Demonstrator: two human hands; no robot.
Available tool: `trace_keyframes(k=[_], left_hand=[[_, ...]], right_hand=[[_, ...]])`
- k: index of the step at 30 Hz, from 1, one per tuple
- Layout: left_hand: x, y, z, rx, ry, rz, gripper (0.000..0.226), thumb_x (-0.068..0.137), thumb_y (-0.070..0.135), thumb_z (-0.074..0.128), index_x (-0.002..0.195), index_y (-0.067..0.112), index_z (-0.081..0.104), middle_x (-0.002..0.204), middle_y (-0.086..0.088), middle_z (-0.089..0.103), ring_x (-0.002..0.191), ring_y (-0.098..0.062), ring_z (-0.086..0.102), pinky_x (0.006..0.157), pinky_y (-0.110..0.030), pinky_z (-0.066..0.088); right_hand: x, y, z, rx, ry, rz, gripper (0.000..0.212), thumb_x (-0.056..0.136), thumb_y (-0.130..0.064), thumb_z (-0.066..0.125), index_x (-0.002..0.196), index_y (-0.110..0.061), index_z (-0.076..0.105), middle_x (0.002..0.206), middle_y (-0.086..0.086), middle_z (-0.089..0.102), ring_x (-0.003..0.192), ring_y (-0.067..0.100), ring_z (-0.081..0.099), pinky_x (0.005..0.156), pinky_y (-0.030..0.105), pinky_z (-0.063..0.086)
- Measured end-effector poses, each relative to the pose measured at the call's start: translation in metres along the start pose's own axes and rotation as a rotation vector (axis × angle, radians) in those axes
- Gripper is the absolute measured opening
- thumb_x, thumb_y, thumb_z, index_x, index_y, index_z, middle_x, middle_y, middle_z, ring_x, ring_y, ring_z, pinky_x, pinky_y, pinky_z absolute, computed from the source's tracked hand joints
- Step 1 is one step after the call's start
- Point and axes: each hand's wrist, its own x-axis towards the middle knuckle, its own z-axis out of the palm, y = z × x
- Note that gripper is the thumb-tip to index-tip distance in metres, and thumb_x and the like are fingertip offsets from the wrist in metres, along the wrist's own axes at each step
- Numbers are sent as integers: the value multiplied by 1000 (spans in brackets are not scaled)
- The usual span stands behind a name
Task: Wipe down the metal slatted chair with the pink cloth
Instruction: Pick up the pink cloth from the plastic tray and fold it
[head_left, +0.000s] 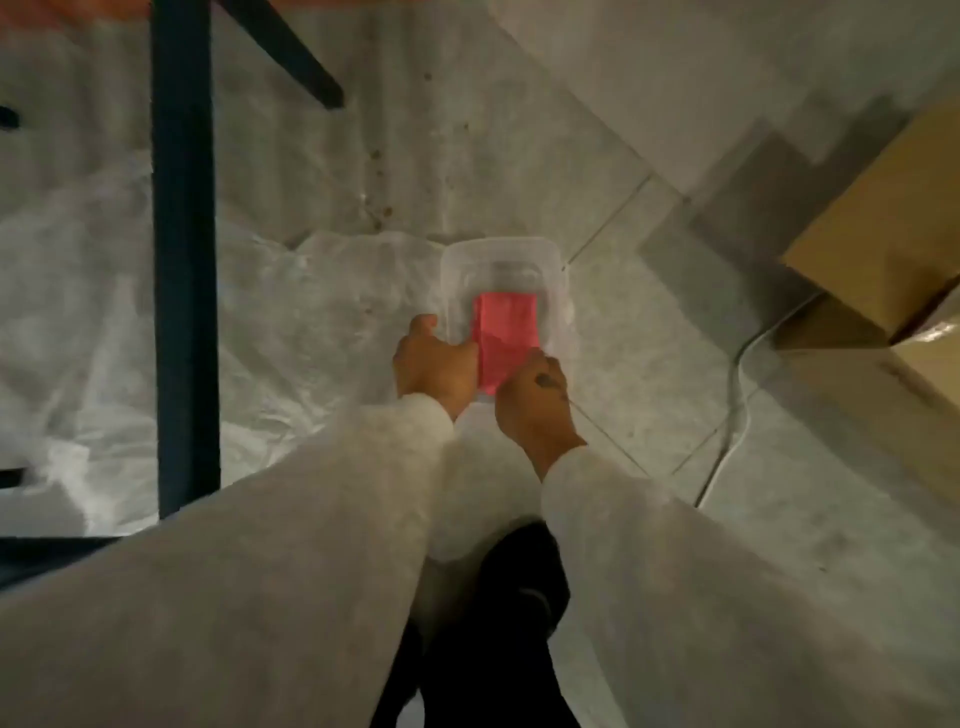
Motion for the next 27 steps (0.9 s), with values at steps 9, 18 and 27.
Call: trace_keyframes(k=[9, 18, 27], left_hand=[[26, -13, 27, 75, 40, 67, 44, 88, 9, 45, 130, 18, 51, 121, -12, 63, 109, -31, 60, 80, -25, 39], [27, -23, 19, 121, -18, 116, 42, 88, 8, 46, 130, 16, 50, 118, -13, 64, 111, -32, 59, 93, -34, 45], [-44, 16, -41, 65, -19, 117, 45, 91, 16, 51, 136, 14, 48, 133, -8, 56, 120, -24, 54, 93, -24, 37]], right_hand=[[49, 7, 41, 131, 234, 73, 65, 93, -1, 49, 148, 4, 15, 130, 22, 41, 105, 36, 54, 85, 40, 49], [64, 3, 31, 349, 142, 204, 34, 92, -17, 54, 117, 5, 54, 119, 23, 58, 110, 37, 56, 95, 39, 44], [-35, -16, -42, 476, 165, 36, 25, 86, -21, 68, 106, -7, 62, 98, 7, 63, 85, 21, 60, 66, 22, 45]])
